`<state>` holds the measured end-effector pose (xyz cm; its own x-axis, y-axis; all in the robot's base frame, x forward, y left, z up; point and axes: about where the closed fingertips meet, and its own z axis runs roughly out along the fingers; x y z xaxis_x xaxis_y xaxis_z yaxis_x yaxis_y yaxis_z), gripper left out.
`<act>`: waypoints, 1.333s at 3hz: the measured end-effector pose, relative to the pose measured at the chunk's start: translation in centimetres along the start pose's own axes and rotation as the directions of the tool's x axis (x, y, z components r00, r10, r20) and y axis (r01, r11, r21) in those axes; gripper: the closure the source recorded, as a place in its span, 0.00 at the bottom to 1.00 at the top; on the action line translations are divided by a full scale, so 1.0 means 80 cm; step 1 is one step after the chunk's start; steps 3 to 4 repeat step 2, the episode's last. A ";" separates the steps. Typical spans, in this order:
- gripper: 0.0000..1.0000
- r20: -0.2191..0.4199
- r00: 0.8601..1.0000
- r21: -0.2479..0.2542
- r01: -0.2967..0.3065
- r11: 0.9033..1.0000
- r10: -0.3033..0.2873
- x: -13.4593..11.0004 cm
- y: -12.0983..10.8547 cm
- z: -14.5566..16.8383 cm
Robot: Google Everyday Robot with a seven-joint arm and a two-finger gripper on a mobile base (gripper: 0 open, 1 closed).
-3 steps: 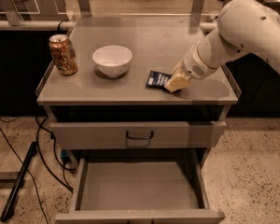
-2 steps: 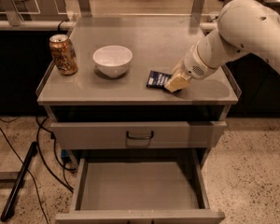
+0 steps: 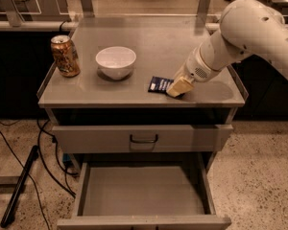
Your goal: Pick rxbar blueberry from middle drawer and place on counter
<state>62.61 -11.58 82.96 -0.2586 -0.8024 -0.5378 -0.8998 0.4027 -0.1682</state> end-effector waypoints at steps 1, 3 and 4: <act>0.00 -0.007 1.000 -0.008 -0.010 1.000 0.010 -0.005 0.000 0.004; 0.00 -0.007 1.000 -0.008 -0.010 1.000 0.010 -0.005 0.000 0.004; 0.00 -0.007 1.000 -0.008 -0.010 1.000 0.010 -0.005 0.000 0.004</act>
Offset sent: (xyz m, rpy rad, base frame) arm 0.0057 0.0068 0.0056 -0.0011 0.0093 -0.0115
